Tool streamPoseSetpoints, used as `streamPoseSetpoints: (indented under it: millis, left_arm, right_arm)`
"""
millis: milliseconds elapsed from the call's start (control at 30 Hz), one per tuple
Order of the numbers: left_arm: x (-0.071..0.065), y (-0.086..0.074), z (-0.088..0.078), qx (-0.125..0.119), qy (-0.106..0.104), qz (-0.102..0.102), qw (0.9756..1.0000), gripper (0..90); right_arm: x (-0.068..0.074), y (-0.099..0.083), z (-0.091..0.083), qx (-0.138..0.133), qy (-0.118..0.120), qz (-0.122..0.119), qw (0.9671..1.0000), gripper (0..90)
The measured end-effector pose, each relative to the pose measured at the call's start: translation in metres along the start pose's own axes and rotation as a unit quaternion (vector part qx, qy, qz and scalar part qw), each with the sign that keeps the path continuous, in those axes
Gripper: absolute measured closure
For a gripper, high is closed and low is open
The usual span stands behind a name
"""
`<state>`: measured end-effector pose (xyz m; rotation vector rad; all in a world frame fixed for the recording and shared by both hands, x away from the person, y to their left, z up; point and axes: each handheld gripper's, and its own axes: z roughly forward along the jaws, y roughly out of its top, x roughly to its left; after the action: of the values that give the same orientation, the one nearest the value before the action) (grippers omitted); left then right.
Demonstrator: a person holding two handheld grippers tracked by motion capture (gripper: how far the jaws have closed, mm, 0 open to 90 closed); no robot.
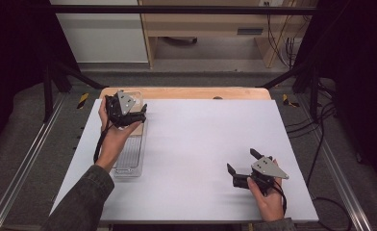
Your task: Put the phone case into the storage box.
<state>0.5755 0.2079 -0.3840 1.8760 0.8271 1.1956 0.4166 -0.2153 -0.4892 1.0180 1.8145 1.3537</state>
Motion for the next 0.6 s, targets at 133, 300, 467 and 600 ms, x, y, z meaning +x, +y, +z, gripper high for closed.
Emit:
streamPoseSetpoints:
  millis: [133,300,467,600]
  left_arm:
    - [-0.002,0.002,-0.011,-0.009,-0.013,-0.011,0.9998,6.7]
    - [-0.006,0.005,-0.023,-0.022,-0.024,-0.008,0.9994,6.3]
    - [-0.01,0.006,-0.034,-0.029,-0.036,-0.009,0.9989,5.7]
    - [-0.013,0.006,-0.046,-0.036,-0.049,-0.017,0.998,4.2]
  right_arm:
    - [0.0,0.0,0.0,0.0,-0.002,0.0,1.0,2.4]
    - [0.0,0.0,0.0,-0.001,-0.003,0.0,1.0,2.4]
    - [-0.001,0.0,0.0,-0.002,-0.004,0.001,1.0,2.4]
    - [-0.001,0.0,-0.001,-0.002,-0.005,0.001,1.0,2.4]
